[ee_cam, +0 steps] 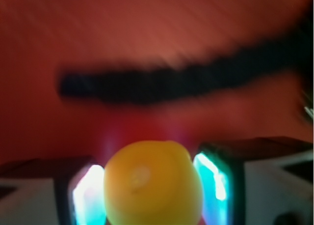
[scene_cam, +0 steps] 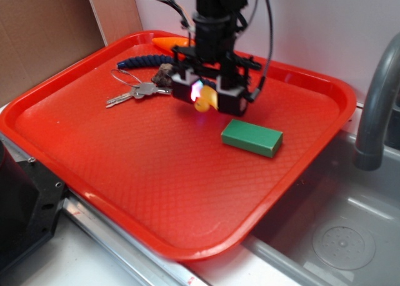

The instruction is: Grab the yellow duck.

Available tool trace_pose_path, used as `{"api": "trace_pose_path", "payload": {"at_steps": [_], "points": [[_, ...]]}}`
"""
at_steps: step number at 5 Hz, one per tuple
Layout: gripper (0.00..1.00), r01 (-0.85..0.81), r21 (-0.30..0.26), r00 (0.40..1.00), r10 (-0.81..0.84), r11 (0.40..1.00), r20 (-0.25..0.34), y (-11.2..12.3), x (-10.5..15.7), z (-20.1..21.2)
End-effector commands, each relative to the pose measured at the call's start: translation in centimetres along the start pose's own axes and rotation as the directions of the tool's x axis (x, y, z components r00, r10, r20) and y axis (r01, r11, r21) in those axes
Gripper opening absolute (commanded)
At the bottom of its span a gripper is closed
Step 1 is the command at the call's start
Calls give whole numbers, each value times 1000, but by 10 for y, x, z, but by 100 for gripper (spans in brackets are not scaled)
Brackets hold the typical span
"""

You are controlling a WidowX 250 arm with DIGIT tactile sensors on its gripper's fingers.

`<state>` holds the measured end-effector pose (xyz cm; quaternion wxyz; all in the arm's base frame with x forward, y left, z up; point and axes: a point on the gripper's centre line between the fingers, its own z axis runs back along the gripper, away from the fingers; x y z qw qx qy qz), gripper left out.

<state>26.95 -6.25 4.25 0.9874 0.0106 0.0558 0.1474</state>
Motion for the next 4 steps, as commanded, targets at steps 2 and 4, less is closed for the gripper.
{"api": "trace_pose_path", "payload": {"at_steps": [2,4], "points": [[0,53,-117,979,-28,992,202,68,-76,153],[0,150,-125,985,-138,981,99,67,-59,179]]}}
